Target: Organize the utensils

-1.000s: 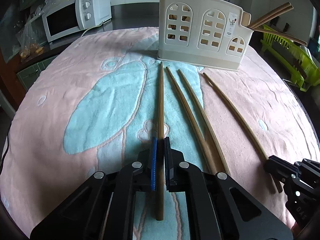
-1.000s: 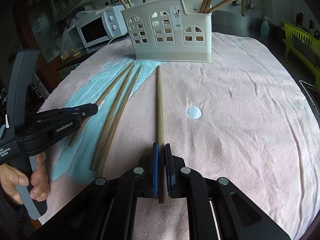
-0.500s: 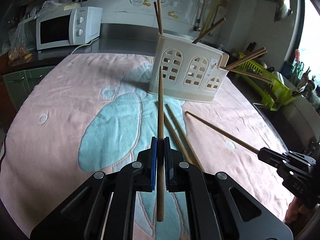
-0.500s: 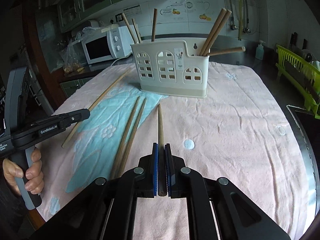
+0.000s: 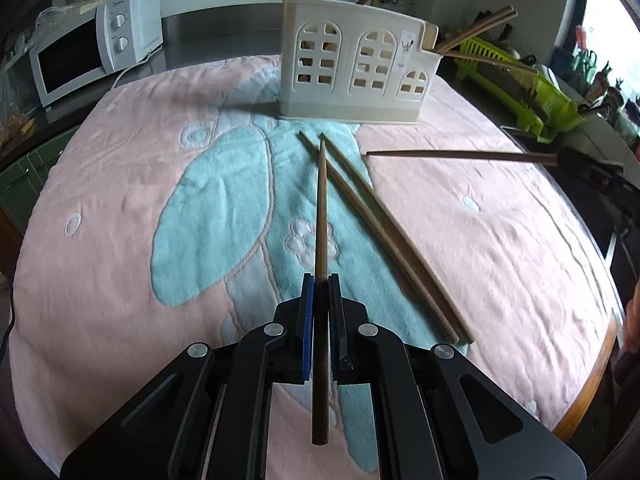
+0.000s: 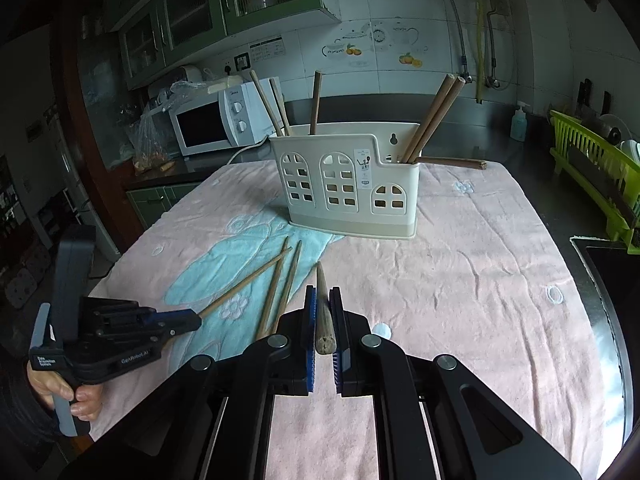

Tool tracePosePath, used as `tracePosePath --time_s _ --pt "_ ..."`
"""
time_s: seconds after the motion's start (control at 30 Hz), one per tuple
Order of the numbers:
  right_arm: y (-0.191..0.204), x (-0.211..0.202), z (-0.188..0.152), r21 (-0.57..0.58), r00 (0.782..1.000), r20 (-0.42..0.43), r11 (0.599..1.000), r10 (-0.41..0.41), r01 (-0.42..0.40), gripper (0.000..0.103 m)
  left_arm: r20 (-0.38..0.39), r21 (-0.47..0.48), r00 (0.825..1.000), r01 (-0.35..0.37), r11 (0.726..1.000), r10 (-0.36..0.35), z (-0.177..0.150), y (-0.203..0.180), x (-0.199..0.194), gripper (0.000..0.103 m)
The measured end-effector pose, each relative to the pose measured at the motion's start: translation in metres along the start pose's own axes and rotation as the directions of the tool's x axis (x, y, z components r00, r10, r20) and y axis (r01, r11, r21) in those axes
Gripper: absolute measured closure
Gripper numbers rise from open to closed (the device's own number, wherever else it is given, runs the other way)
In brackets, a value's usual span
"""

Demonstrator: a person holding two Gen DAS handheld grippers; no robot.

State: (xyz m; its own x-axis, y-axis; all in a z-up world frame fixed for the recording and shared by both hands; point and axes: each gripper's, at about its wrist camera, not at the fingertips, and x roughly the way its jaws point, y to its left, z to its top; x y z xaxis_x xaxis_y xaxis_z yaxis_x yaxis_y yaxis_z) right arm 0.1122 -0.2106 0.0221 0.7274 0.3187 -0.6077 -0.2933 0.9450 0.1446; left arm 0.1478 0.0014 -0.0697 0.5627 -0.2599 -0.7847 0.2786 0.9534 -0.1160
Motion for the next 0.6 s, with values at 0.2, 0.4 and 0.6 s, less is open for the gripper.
tracePosePath --time_s 0.2,0.4,0.6 --pt "0.001 -0.002 0.004 0.000 1.000 0.015 1.000 0.001 -0.001 0.097 -0.012 -0.024 1.000 0.005 1.000 -0.005 -0.009 0.006 0.012 0.097" --pt "0.001 -0.003 0.004 0.003 1.000 0.016 1.000 0.001 -0.001 0.097 0.001 -0.033 1.000 0.007 0.999 -0.007 -0.014 0.006 0.015 0.097" --pt "0.000 -0.002 0.006 0.003 1.000 0.020 1.000 0.005 -0.005 0.097 -0.011 -0.042 1.000 0.003 0.999 -0.003 -0.013 0.005 0.016 0.095"
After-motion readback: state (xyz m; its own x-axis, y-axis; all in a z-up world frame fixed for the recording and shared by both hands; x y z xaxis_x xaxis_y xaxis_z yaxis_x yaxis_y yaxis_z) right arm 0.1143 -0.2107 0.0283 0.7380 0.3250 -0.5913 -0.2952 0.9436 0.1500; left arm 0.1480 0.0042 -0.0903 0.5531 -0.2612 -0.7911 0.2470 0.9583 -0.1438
